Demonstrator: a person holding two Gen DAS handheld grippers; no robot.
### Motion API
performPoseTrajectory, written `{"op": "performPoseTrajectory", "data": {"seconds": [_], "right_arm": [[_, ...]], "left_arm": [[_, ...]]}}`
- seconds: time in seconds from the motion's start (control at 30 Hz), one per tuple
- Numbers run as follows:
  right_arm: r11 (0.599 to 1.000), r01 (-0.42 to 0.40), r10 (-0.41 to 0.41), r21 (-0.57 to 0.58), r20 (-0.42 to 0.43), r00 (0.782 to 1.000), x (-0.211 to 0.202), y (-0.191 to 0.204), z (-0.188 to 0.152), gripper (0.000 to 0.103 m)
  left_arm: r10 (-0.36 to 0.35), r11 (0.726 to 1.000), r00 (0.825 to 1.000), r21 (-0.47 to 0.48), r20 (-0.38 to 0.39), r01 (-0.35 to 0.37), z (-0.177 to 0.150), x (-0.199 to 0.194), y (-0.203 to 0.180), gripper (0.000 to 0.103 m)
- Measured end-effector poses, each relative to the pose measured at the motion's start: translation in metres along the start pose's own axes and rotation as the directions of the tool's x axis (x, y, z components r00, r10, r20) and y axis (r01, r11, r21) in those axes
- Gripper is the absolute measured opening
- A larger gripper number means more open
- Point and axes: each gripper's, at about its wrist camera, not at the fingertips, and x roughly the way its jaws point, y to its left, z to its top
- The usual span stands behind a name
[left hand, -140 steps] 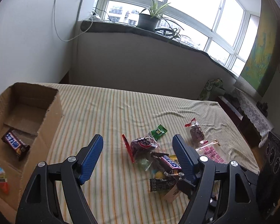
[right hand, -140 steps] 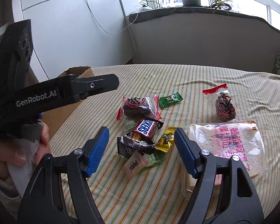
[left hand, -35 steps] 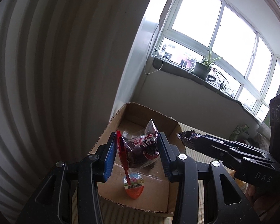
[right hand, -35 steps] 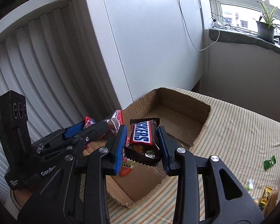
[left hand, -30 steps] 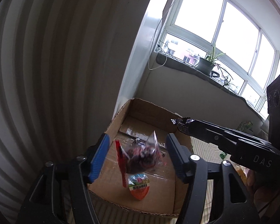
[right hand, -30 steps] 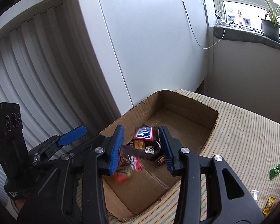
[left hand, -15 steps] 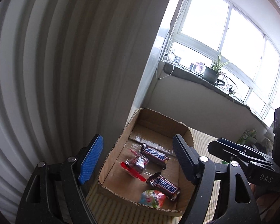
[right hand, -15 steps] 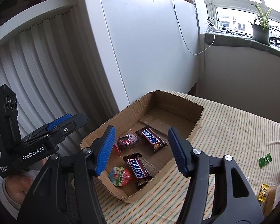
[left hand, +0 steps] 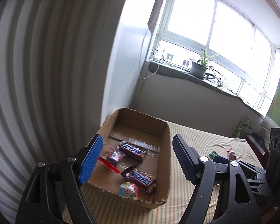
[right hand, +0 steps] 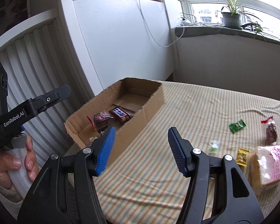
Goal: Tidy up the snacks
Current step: 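Grasp the pink candy packet with the right tool while the left tool grasps the clear candy bag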
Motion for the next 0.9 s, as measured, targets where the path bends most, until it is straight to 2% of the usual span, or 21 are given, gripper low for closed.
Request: {"op": "performPoseTrajectory", "data": {"seconds": [0.27, 0.4, 0.67, 0.9], "right_arm": [[0.982, 0.139, -0.141, 0.127, 0.004, 0.990, -0.059, -0.088, -0.040, 0.061], [0.971, 0.175, -0.179, 0.165, 0.004, 0.984, -0.085, -0.116, -0.058, 0.061], [0.971, 0.169, -0.174, 0.167, 0.016, 0.985, -0.100, -0.122, -0.071, 0.061], [0.983, 0.131, -0.128, 0.129, -0.031, 0.991, -0.079, -0.107, -0.079, 0.061]], "left_arm": [[-0.110, 0.987, 0.992, 0.112, -0.060, 0.116, -0.012, 0.018, -0.082, 0.080], [-0.157, 0.972, 0.983, 0.160, -0.094, 0.171, -0.018, 0.024, -0.119, 0.080], [-0.211, 0.947, 0.970, 0.222, -0.121, 0.234, -0.023, 0.023, -0.159, 0.080], [-0.209, 0.945, 0.968, 0.226, -0.136, 0.236, -0.028, 0.024, -0.165, 0.080]]}}
